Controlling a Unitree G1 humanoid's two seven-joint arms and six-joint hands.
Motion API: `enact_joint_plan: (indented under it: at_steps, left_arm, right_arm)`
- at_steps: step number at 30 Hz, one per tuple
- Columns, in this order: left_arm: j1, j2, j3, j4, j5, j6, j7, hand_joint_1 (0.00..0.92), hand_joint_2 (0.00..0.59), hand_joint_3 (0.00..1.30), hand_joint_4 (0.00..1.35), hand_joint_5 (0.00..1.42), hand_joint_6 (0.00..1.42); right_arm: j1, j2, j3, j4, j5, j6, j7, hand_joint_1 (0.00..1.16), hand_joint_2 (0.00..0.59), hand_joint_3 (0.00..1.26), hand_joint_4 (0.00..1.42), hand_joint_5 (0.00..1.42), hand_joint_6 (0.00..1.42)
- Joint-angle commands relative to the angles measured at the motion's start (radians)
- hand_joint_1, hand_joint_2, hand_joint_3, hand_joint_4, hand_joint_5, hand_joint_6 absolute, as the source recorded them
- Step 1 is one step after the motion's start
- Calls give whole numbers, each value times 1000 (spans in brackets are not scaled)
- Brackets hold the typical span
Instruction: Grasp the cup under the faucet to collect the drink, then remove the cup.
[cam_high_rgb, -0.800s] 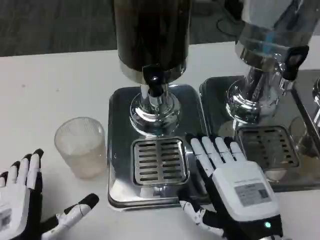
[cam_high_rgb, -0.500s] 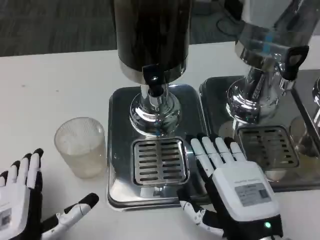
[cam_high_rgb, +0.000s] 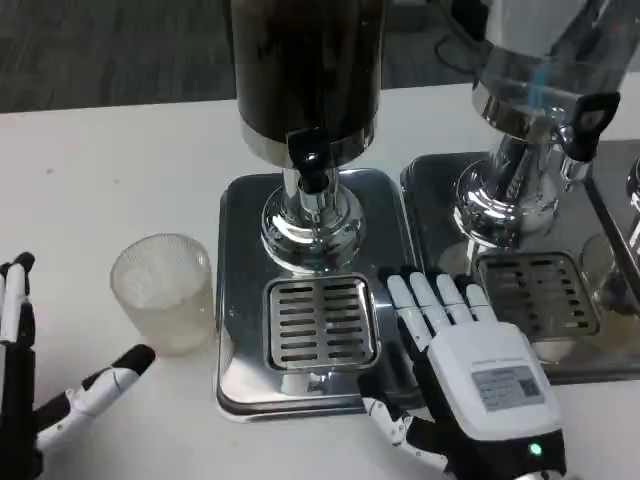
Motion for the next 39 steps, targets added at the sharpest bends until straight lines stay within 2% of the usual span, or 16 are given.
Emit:
enact_joint_plan:
  at_steps: [1,5,11,18,25,30,39]
  left_arm:
    - [-64,36,30,110,-39,-78,38,0,12,0,0,0,0]
    - [-119,56,20,186,-38,-158,82,0,10,0,0,0,0]
    - [-236,49,-14,382,-164,-301,-23,0,0,0,0,0,0]
    - [-319,55,-58,524,-166,-381,-40,43,0,0,0,0,0]
    - [-375,49,-100,595,-145,-390,-32,102,0,0,0,0,0]
    - [-405,42,-111,625,-144,-382,-12,166,5,0,0,60,32]
    - [-491,23,-119,758,-175,-426,-12,178,12,0,0,179,125]
  right_arm:
    - [14,25,11,-3,-15,22,-25,322,397,0,0,0,0]
    - [12,38,14,9,-16,34,-37,322,403,0,0,0,0]
    - [5,39,11,14,-12,41,-46,328,403,0,0,0,0]
    - [-2,39,11,20,-8,41,-48,333,403,0,0,0,4]
    - [-6,33,15,19,-11,40,-40,334,405,0,0,0,13]
    - [-2,31,14,15,-8,40,-40,329,409,0,0,0,16]
    - [11,36,14,5,-11,55,-42,323,410,0,0,0,26]
